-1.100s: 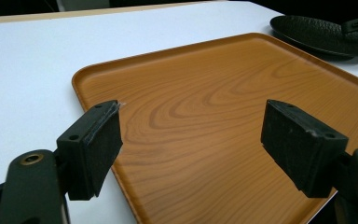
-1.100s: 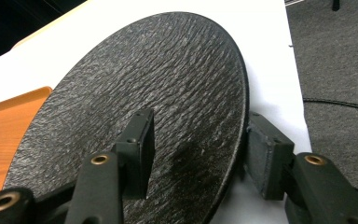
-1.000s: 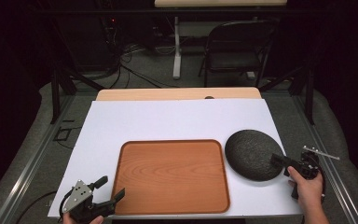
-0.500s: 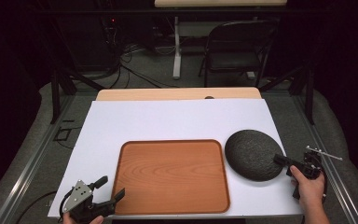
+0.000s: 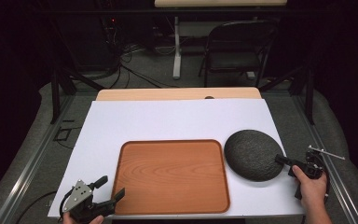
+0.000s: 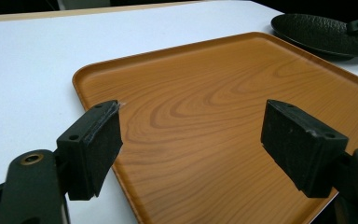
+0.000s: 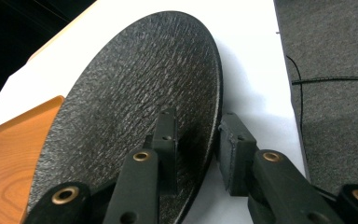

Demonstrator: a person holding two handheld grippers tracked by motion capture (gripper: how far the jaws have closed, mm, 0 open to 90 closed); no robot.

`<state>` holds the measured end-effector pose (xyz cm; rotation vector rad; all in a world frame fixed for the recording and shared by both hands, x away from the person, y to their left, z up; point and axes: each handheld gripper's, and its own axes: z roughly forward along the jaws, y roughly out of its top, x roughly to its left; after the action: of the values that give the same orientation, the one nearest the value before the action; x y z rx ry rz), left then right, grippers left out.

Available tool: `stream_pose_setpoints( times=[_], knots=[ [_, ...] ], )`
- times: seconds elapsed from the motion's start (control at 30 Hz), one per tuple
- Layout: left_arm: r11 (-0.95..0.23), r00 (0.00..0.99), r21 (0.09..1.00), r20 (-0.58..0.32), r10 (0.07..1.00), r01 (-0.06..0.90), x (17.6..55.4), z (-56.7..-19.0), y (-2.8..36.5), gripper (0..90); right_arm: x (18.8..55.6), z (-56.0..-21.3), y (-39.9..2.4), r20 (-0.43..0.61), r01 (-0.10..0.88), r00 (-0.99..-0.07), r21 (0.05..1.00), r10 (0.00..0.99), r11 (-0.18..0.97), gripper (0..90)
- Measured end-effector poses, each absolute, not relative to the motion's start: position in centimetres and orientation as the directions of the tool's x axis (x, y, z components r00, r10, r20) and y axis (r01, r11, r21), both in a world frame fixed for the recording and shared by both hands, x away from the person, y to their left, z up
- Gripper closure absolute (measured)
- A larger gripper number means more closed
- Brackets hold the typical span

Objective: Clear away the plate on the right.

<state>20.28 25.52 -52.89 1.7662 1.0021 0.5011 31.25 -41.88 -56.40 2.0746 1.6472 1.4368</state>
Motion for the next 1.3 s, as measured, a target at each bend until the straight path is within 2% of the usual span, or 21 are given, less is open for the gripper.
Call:
stream_pose_setpoints(
  times=[0.9, 1.3],
  knots=[
    [-0.154, 0.573, 0.904, -0.114, 0.811, 0.398, 20.3, -52.9, 25.5, 20.4, 31.9, -52.3, -41.3, 0.549, 0.706, -0.127, 0.635, 0.826, -0.314, 80.3],
    [-0.152, 0.573, 0.905, -0.116, 0.812, 0.399, 20.4, -53.0, 25.5, 20.4, 33.3, -50.9, -41.1, 0.55, 0.748, -0.125, 0.599, 0.826, -0.286, 82.6]
  ],
)
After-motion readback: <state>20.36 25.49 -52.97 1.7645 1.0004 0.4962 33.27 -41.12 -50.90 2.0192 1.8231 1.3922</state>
